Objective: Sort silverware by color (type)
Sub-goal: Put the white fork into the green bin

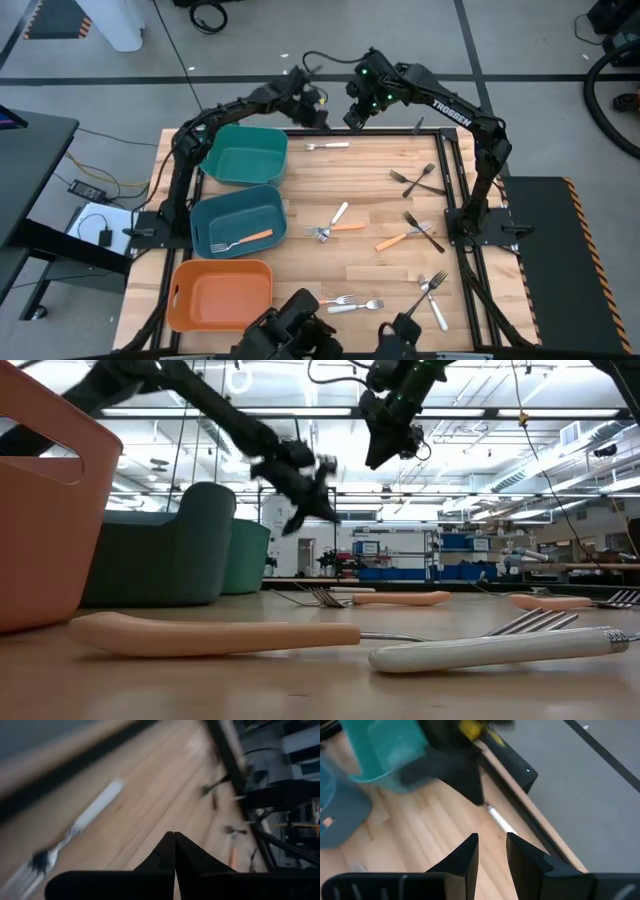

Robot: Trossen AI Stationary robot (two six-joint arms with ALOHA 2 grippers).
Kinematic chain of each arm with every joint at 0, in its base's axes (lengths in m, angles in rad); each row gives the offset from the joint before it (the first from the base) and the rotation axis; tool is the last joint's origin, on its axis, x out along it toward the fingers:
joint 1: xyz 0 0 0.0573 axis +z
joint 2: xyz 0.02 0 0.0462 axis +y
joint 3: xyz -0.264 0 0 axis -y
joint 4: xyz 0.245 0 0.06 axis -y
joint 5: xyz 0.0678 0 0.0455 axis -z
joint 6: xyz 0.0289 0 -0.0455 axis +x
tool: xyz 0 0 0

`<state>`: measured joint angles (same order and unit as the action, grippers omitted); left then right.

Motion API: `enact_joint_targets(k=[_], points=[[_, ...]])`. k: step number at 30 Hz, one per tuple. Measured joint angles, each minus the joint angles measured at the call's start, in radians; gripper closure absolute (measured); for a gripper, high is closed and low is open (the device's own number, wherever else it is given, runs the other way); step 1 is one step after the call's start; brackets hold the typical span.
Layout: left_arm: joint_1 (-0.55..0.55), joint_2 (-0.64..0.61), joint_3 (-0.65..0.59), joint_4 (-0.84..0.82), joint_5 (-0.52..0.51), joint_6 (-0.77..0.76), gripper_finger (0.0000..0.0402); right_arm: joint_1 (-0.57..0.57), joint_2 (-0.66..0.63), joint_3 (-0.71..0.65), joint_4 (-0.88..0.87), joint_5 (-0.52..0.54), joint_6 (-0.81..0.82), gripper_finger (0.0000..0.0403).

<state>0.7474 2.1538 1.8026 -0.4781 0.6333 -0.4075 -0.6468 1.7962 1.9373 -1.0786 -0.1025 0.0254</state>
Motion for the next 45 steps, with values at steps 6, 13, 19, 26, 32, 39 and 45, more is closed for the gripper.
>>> enact_joint_targets(k=[6, 13, 19, 26, 32, 39, 45], points=[[0.017, -0.088, 0.148, -0.044, 0.002, 0.053, 0.0395, -0.072, 0.000, 0.000, 0.018, -0.003, -0.057, 0.0296], [0.044, -0.156, 0.370, -0.131, -0.002, 0.055, 0.0395, -0.138, 0.082, -0.014, 0.115, -0.067, -0.054, 0.0296], [0.033, -0.221, 0.552, -0.230, 0.002, 0.118, 0.0395, -0.149, 0.215, -0.016, 0.114, -0.180, -0.066, 0.0296], [0.034, -0.339, 0.514, -0.319, -0.042, 0.143, 0.0395, -0.149, 0.345, -0.016, 0.166, -0.210, -0.112, 0.0296], [0.023, -0.356, 0.513, -0.390, -0.086, 0.143, 0.0395, -0.150, 0.441, -0.016, 0.157, -0.212, -0.180, 0.0296], [-0.001, -0.347, 0.512, -0.427, -0.190, 0.176, 0.0395, -0.147, 0.504, -0.013, 0.151, -0.212, -0.239, 0.0296], [-0.011, -0.347, 0.512, -0.445, -0.241, 0.184, 0.0395, -0.144, 0.516, -0.013, 0.199, -0.199, -0.261, 0.0296]])
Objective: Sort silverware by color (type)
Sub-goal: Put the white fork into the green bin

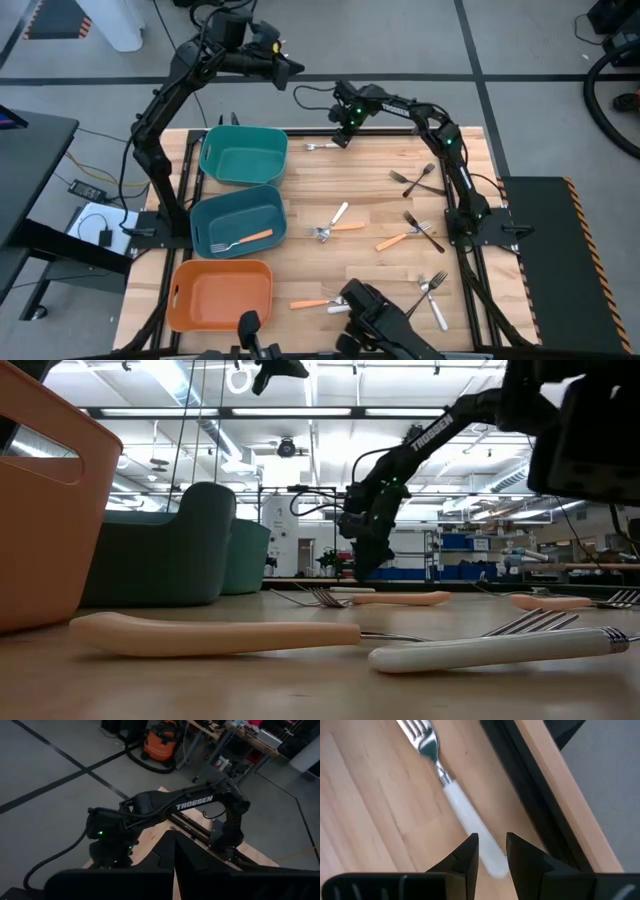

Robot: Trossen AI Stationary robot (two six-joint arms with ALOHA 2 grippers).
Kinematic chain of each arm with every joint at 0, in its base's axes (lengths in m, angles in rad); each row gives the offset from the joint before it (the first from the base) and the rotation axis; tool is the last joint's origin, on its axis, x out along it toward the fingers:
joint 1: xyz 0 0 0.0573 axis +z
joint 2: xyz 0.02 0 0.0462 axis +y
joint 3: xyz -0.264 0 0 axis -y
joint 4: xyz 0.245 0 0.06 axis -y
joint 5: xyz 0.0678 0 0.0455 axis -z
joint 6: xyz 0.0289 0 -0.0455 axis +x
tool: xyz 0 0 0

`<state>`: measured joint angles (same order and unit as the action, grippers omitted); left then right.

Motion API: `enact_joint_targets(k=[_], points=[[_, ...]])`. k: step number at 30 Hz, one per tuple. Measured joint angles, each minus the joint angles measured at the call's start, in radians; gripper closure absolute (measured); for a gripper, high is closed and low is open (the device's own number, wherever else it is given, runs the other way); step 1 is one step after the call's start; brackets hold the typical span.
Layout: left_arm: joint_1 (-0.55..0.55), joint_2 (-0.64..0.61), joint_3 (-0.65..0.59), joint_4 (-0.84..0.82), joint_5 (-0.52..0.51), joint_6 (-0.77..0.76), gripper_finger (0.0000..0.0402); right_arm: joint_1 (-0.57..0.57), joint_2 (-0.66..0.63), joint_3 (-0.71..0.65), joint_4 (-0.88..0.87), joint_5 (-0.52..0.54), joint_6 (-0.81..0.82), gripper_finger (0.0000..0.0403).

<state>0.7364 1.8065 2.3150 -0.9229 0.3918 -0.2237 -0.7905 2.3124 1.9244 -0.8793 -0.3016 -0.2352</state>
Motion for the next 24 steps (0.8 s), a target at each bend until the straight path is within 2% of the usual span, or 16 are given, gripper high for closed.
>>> enact_joint_targets(k=[12, 16, 19, 24], points=[[0.000, 0.000, 0.000, -0.009, -0.005, 0.002, 0.0395, 0.019, 0.027, 0.001, -0.020, -0.007, 0.029, 0.0296], [0.000, 0.000, 0.000, -0.029, -0.006, 0.011, 0.0395, 0.023, 0.025, 0.001, -0.062, 0.061, 0.003, 0.0296], [0.000, 0.000, 0.000, -0.061, -0.007, 0.043, 0.0395, 0.017, 0.022, 0.002, -0.124, 0.120, 0.000, 0.0296], [0.000, 0.000, 0.000, -0.103, -0.007, 0.054, 0.0395, -0.007, 0.024, 0.000, -0.326, 0.108, -0.005, 0.0296]])
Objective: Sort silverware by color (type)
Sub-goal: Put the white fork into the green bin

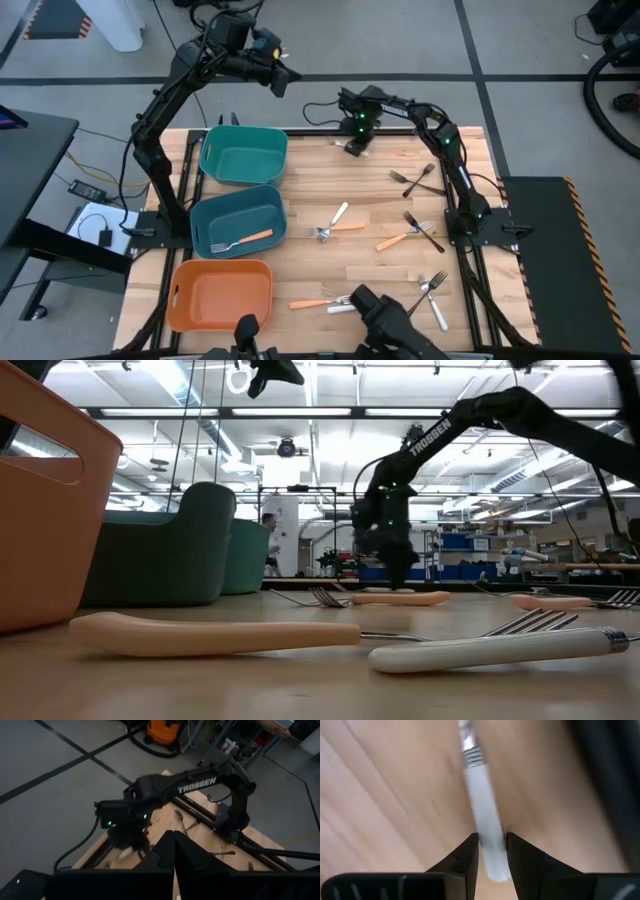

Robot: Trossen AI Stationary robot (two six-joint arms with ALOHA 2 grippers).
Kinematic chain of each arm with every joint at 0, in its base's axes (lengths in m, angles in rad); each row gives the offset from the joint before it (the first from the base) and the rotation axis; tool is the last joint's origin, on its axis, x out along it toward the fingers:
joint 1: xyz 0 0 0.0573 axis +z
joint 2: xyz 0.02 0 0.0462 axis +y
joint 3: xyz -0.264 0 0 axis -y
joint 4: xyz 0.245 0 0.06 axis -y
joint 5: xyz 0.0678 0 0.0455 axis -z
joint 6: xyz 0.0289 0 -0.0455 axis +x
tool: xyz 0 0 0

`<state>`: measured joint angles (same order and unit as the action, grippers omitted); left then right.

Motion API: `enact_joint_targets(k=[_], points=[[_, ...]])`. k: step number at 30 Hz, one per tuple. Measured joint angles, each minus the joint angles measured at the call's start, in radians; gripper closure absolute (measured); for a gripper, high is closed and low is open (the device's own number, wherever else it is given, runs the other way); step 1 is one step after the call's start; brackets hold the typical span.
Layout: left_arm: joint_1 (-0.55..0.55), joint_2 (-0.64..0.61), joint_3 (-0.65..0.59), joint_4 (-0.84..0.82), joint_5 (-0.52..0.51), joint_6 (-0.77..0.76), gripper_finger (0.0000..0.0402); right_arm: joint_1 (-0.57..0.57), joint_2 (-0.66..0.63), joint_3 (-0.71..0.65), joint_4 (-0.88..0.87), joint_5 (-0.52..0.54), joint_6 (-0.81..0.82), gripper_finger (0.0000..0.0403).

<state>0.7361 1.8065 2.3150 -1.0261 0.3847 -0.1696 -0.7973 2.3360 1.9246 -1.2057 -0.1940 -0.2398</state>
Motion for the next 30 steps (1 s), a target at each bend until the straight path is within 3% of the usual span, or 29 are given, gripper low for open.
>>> enact_joint_targets(k=[6, 18, 22, 30], points=[[0.000, 0.000, 0.000, -0.001, 0.000, 0.033, 0.0395, -0.019, 0.001, -0.001, -0.061, -0.005, -0.002, 0.0296], [0.000, 0.000, 0.000, -0.031, 0.000, 0.037, 0.0395, -0.010, -0.024, -0.151, 0.105, 0.061, 0.060, 0.0315], [0.000, 0.000, 0.000, -0.049, 0.000, 0.052, 0.0395, -0.008, -0.024, -0.140, 0.096, 0.059, 0.058, 0.0349], [0.000, 0.000, 0.000, -0.050, 0.000, 0.050, 0.0395, -0.003, -0.054, -0.110, 0.052, 0.039, 0.030, 0.0352]])
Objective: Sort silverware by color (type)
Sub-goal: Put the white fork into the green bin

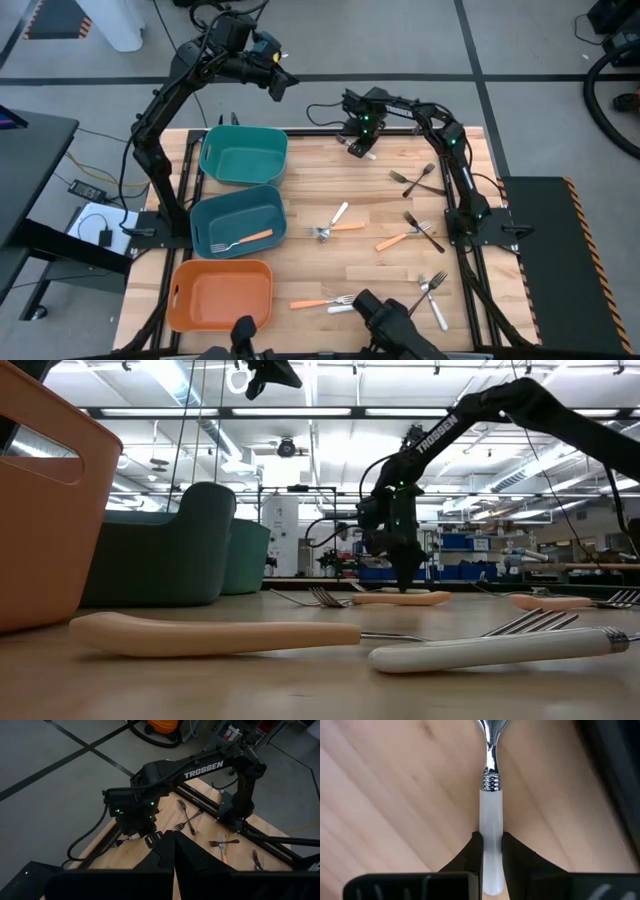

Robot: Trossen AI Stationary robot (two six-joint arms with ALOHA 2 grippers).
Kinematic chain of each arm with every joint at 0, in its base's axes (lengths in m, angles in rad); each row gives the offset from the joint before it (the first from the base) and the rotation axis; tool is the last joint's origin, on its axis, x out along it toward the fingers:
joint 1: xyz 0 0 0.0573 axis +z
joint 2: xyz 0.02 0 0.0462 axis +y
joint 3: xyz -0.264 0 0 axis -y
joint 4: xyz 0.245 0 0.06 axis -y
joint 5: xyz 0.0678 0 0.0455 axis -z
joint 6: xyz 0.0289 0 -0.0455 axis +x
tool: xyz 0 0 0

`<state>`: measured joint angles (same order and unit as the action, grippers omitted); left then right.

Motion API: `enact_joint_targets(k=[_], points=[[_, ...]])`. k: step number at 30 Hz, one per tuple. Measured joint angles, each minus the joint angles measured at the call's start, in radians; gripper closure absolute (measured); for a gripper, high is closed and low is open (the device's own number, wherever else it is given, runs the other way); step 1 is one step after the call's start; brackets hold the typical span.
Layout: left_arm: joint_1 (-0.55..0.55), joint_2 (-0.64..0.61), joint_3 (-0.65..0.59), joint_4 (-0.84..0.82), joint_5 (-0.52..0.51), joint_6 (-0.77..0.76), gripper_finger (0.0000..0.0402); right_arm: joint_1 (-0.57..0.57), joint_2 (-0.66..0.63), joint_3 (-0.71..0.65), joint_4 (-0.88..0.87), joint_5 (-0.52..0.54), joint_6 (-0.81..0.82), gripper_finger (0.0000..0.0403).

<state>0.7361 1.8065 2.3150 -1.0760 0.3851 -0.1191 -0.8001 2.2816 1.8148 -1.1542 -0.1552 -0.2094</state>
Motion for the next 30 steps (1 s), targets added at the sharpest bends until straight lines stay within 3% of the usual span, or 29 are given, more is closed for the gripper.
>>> enact_joint_targets(k=[4, 9, 15, 22, 30], points=[[0.001, 0.000, 0.000, 0.000, 0.000, -0.008, 0.0395, 0.002, -0.051, -0.003, -0.024, 0.001, -0.021, 0.0401], [0.008, 0.000, 0.000, 0.001, 0.001, -0.016, 0.0395, 0.000, -0.126, 0.001, -0.015, -0.015, -0.029, 0.0403], [0.008, 0.000, 0.000, 0.002, 0.000, -0.019, 0.0395, -0.004, -0.129, -0.007, 0.012, -0.019, -0.032, 0.0402], [0.008, 0.000, 0.000, 0.002, 0.001, -0.026, 0.0395, -0.007, -0.120, -0.068, 0.080, 0.007, -0.133, 0.0366], [0.008, 0.000, 0.000, 0.002, 0.001, -0.026, 0.0395, 0.000, -0.121, -0.079, 0.130, 0.021, -0.100, 0.0299]])
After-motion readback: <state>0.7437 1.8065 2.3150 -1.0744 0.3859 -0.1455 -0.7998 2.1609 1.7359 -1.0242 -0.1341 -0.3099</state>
